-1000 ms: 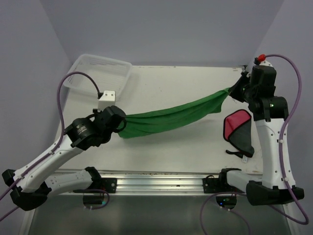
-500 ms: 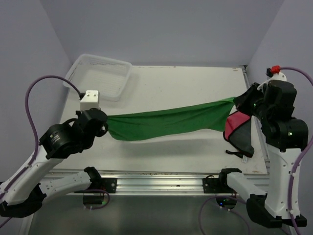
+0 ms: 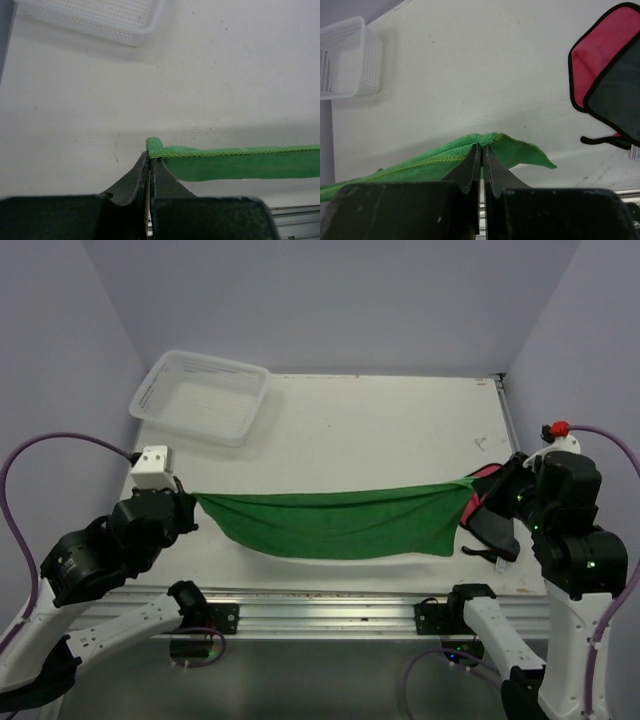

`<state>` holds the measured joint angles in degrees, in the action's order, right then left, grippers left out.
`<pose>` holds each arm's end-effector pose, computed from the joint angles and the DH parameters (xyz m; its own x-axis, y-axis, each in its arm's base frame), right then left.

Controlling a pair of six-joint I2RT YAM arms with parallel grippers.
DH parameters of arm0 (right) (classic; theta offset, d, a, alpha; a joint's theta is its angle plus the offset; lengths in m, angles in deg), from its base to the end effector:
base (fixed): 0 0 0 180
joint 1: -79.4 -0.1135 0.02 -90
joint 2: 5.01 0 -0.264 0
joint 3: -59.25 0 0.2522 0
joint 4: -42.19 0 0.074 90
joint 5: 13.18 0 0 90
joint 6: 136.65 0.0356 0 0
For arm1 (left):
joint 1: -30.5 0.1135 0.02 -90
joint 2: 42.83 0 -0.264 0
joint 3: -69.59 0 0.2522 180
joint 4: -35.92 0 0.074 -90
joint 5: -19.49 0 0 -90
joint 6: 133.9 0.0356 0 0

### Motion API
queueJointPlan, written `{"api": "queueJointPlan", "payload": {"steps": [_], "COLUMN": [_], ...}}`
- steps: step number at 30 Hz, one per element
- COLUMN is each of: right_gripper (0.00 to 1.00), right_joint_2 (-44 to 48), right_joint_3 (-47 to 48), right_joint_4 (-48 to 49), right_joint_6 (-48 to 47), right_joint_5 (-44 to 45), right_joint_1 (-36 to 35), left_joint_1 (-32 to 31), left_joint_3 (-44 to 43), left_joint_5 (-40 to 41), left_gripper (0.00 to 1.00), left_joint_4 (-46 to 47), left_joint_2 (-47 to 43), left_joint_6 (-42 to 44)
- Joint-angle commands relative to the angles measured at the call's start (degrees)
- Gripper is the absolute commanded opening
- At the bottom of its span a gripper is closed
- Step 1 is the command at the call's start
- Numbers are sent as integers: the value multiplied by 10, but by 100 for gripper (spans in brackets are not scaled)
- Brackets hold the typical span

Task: Roll the towels
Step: Flatten the towel

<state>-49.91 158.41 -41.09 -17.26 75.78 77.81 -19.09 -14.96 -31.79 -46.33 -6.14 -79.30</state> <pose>0.0761 0.0028 0.4514 -0.4439 0.4785 -0.7576 0.2000 0.8770 0.4368 0.0568 -0.0324 0.4008 -0.4488 -0.1701 -0.8773 -0.0006 0.9818 -0.1900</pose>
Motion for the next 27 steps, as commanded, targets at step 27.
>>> {"api": "queueJointPlan", "payload": {"steps": [27], "right_gripper": [0], "right_joint_2": [-391], "right_joint_3": [-46], "right_joint_4": [276], "right_joint_6": [1], "right_joint_5": [97], "right_joint_1": [4], "left_joint_1": [217], "left_joint_3": [20], "left_joint_5": [-18], "left_gripper": [0], "left_joint_4": [394], "left_joint_2": [405], "left_joint_6": [265]}}
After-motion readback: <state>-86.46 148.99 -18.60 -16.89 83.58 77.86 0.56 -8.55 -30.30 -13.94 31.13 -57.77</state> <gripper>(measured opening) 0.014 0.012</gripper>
